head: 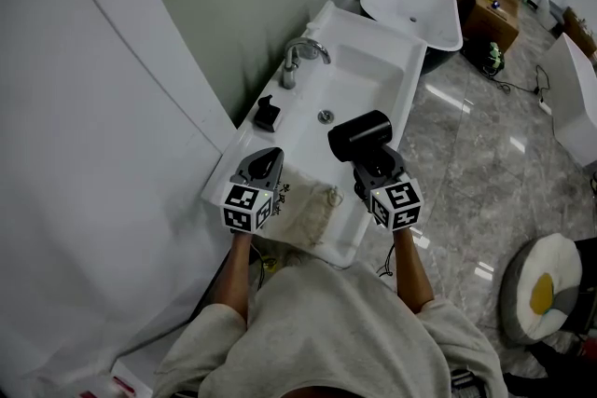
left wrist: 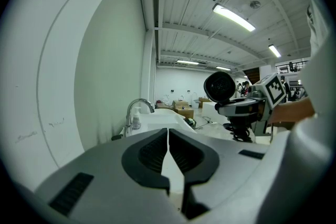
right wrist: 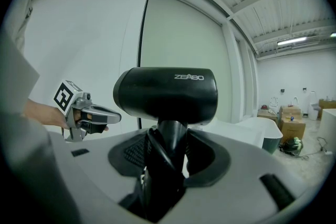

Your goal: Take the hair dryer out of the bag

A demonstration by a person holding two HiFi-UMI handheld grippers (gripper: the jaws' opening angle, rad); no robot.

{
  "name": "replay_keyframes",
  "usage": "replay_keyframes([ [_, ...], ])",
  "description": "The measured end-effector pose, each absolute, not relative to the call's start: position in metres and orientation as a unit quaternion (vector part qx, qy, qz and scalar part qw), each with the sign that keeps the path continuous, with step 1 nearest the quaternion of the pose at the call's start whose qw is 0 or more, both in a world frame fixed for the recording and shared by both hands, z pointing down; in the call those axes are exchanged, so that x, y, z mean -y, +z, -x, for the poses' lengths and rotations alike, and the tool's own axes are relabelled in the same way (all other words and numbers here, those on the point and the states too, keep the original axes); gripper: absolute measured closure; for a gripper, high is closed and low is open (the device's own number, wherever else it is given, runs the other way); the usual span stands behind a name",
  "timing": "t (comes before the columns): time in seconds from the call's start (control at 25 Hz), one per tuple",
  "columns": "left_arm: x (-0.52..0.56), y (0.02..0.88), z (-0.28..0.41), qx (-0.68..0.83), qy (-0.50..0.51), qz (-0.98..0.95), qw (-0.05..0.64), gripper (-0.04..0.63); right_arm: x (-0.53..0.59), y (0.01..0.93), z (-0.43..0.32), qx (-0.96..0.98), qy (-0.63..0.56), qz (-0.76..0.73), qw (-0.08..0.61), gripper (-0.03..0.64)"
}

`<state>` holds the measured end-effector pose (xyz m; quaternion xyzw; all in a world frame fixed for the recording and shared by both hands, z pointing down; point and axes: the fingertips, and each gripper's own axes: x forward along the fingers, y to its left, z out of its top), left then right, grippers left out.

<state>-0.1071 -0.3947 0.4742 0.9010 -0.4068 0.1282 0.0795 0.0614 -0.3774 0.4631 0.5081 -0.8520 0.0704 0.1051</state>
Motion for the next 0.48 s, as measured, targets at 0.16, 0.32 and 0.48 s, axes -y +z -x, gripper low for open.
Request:
replay_keyframes([
  [0.16,0.3956,0.4761,0.1069,0.408,0.127,-0.901,0.081,0.58,0.3781,0.4649,-0.0646,0.848,0.072,-0.515,0.106,0.445],
  [0.32,0.3957,0.4778,0.1058,0.409,0.127,-0.9,0.079,0.58,0.3786,0.467,-0.0651,0.848,0.071,-0.515,0.107,0.445],
  [0.48,0.3949,0.4788,0.1028,0.407,0.131,-0.9,0.081,0.58,0.3785,0.4676,-0.0672,0.847,0.073,-0.516,0.109,0.445],
])
